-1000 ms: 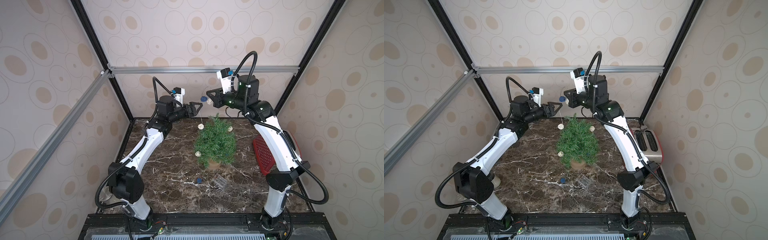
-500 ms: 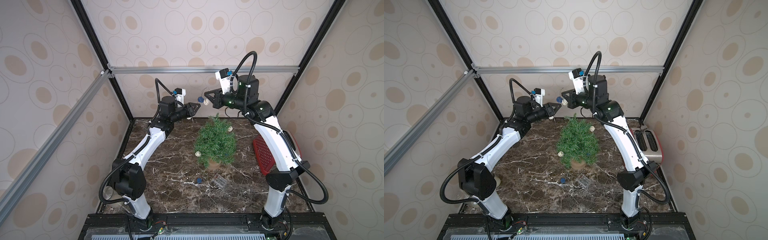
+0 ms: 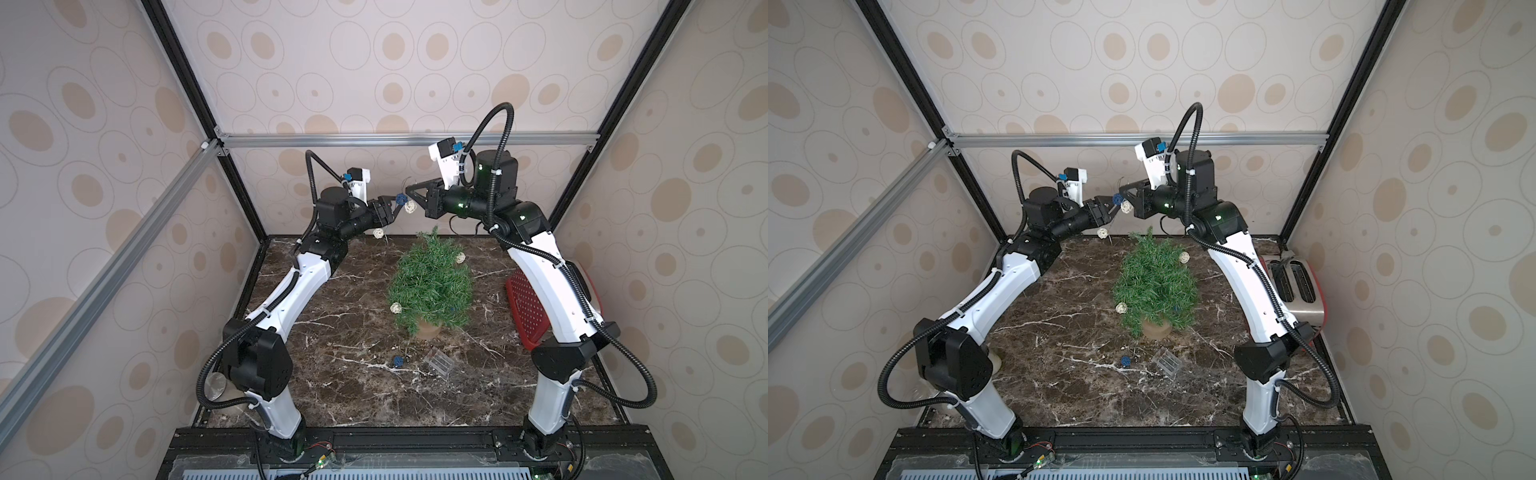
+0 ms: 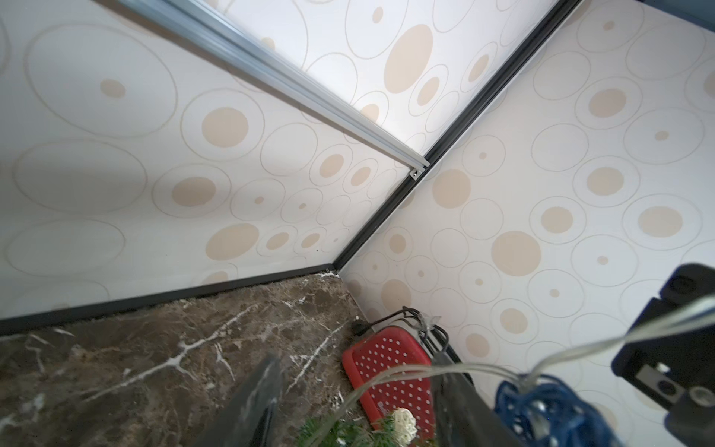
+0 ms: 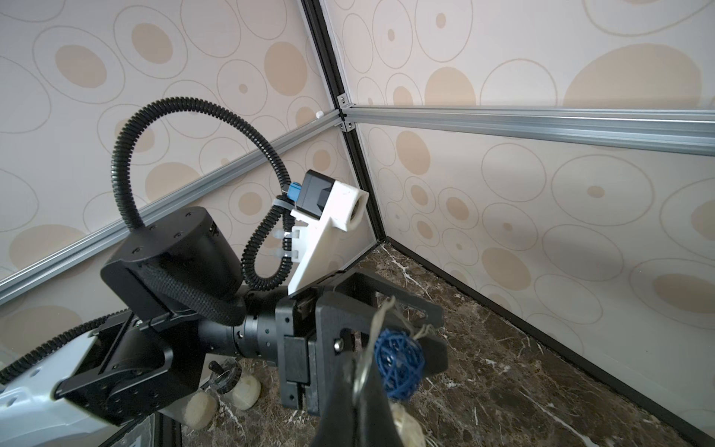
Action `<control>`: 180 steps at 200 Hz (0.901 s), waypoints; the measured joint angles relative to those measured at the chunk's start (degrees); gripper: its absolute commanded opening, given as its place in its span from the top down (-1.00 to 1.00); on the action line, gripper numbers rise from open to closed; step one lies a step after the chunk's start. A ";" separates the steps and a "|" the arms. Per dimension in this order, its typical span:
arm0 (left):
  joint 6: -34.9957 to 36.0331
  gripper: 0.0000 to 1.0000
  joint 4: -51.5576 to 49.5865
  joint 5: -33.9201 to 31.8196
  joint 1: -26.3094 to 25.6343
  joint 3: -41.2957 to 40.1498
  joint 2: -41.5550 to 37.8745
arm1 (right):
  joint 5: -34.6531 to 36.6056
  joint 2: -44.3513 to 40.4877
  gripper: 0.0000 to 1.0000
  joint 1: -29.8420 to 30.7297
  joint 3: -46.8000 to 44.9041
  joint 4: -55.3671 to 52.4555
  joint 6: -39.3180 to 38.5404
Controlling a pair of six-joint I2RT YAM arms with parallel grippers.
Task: Remove string lights from the small christmas tree
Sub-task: Remove the light string from the Christmas tree.
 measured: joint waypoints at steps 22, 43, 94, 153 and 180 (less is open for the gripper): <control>0.76 -0.07 -0.68 -0.15 -1.31 0.09 0.07 | -1.36 0.00 1.00 0.15 -0.02 0.28 0.42; 1.57 0.13 -1.11 -0.55 -2.25 0.39 0.33 | -2.67 -0.15 1.00 0.33 -0.17 1.03 0.92; 3.23 0.40 -2.47 -2.78 -2.67 0.37 0.31 | -4.76 -3.17 1.00 0.63 -1.86 2.34 1.79; 5.49 1.00 -4.24 -5.55 -2.67 0.07 -1.79 | -5.46 -8.15 1.00 1.46 -7.67 4.52 2.14; 6.56 1.00 -6.10 -7.39 -2.67 -0.72 -5.49 | -5.44 -9.25 1.00 1.64 -10.56 4.76 2.36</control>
